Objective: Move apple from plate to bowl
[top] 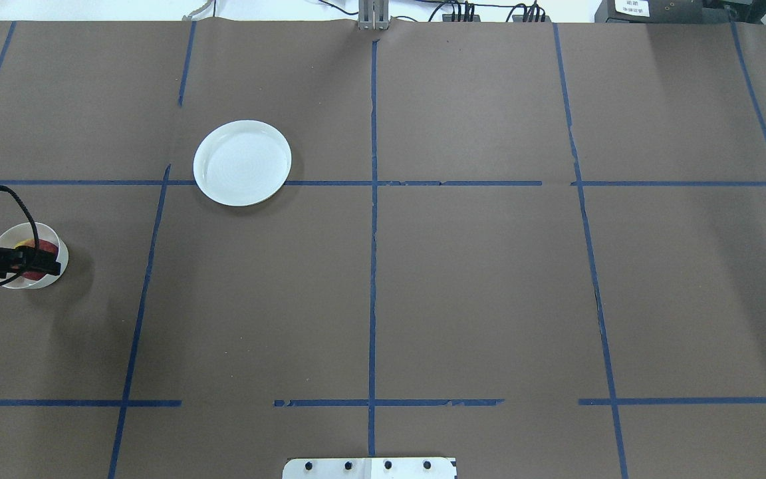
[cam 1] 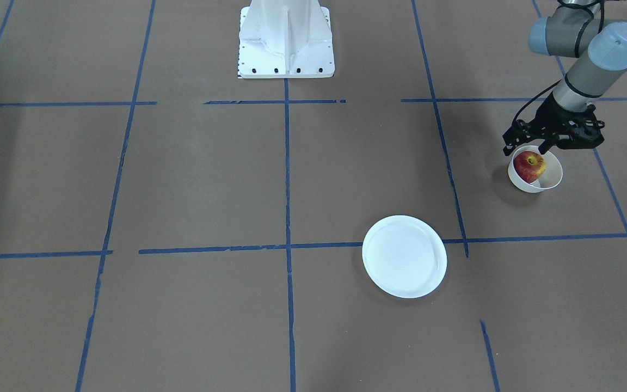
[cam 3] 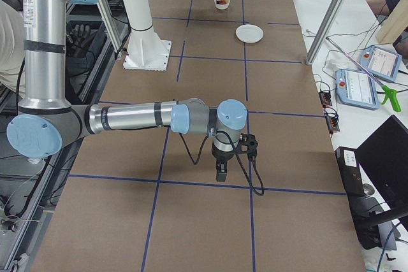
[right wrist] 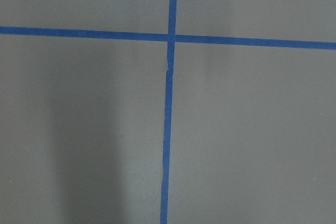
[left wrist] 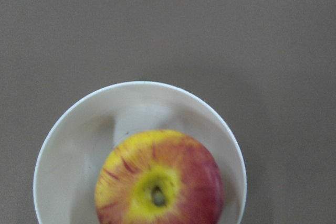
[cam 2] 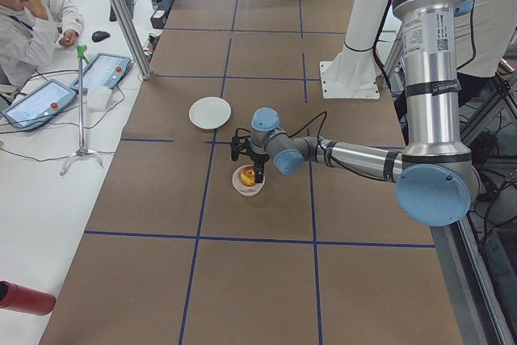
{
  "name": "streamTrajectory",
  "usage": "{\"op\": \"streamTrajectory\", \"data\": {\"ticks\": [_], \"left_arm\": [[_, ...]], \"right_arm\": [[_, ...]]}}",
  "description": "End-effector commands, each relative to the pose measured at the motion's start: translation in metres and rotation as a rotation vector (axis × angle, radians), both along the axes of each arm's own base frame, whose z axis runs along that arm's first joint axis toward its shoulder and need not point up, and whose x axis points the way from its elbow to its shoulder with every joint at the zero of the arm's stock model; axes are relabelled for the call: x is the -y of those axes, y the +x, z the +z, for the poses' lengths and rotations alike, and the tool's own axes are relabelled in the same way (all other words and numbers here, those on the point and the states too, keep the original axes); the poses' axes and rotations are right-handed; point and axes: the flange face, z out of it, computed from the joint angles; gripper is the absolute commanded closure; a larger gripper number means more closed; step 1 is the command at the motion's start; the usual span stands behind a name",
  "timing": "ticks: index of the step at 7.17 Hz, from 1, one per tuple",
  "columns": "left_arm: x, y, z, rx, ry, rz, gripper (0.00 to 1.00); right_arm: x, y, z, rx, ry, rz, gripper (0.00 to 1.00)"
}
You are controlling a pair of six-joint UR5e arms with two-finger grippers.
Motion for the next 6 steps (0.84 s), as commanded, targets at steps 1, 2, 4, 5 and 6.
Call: {"op": "streamTrajectory", "data": {"ticks": [1, 2, 4, 5, 6], "left_arm": [[-0.036, -0.058, -0.016, 0.014, 0.059, 0.021, 0.00], [-0.020, -0.111, -0.016, 0.052, 0.093, 0.028, 0.00], [-0.011, -0.244, 0.005, 0.126, 0.167, 0.093, 0.00], [-0.021, -0.297, 0.026, 0.179, 0.178, 0.153, 0.00], [-0.022, -0.334, 0.053, 0.190, 0.155, 0.170, 0.00]], "right_arm": [[0.000, 0.000, 0.000, 0.000, 0.001, 0.000, 0.00], [0.000, 0.000, 0.000, 0.000, -0.001, 0.000, 0.00], [0.000, 0.000, 0.000, 0.000, 0.002, -0.001, 0.00], [0.000, 0.000, 0.000, 0.000, -0.001, 0.000, 0.00], [0.000, 0.000, 0.000, 0.000, 0.001, -0.001, 0.00]]}}
